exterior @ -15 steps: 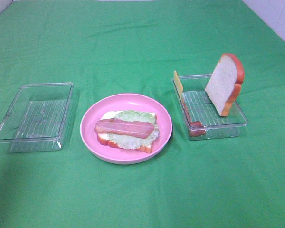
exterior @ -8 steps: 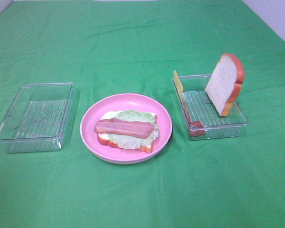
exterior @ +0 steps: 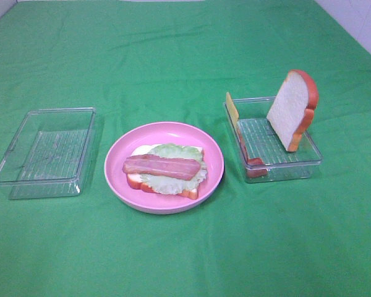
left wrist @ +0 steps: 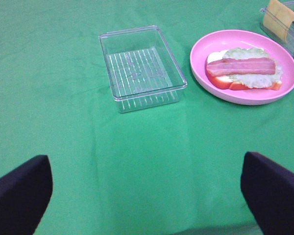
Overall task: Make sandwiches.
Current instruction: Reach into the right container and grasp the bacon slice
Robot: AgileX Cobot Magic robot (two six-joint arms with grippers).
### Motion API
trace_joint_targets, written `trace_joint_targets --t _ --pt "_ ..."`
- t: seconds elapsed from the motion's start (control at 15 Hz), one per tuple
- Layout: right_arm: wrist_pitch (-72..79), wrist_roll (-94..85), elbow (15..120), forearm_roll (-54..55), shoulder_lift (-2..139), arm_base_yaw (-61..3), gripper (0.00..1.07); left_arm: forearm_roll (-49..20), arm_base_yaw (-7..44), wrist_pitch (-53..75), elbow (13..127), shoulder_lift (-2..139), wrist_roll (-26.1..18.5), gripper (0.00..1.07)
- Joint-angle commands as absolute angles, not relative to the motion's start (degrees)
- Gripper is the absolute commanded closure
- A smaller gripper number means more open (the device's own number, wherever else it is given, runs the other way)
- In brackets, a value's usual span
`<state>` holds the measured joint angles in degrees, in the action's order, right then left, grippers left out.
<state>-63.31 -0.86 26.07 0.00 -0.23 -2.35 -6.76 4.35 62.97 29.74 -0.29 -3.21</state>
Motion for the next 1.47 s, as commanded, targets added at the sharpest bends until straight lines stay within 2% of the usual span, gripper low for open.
trace_joint_targets --t 0.07,0.47,0.6,0.67,0.8,1.07,1.13,1.27,1.33,1.47 --pt "-63.1 -0.9 25.9 0.0 -1.5 -2.2 0.11 -5.8 4.5 61.7 29.5 -0.6 -0.8 0.09" --pt "-63.1 -0.9 25.9 0.0 -1.5 -2.2 0.11 -5.6 4.3 61.7 29.5 -0.5 -0.6 0.09" --pt "-63.1 -0.9 25.9 0.0 -1.5 -2.2 0.11 -5.6 1.0 61.7 29.5 -0.5 -0.7 0.09" --pt "-63.1 -0.9 25.9 0.0 -1.5 -2.2 0.11 -5.6 -4.0 61.7 29.5 -1.4 -0.8 0.09" --pt "-63.1 -0.9 25.9 0.0 -1.4 -2.2 0.11 -5.6 -7.5 61.7 29.5 -1.4 -0.8 0.09" --pt "-62.9 -0.9 26.6 0.0 0.4 -2.2 0.11 -5.6 -7.3 61.7 29.5 -1.4 -0.9 0.09" --pt "-63.7 -0.7 27.5 0.4 3.7 -2.2 0.11 -5.6 -7.3 61.7 29.5 -1.4 -0.9 0.09" --pt "-67.3 1.7 34.1 3.8 19.3 -2.2 0.12 -5.6 -7.3 61.7 29.5 -1.4 -0.9 0.09" --pt "-70.4 0.0 40.3 5.5 31.7 -2.2 0.12 -5.6 -7.3 61.7 29.5 -1.4 -1.0 0.09" --pt "-72.7 0.0 47.7 5.6 47.9 -2.2 0.12 -5.6 -7.3 61.7 29.5 -1.4 -1.0 0.09"
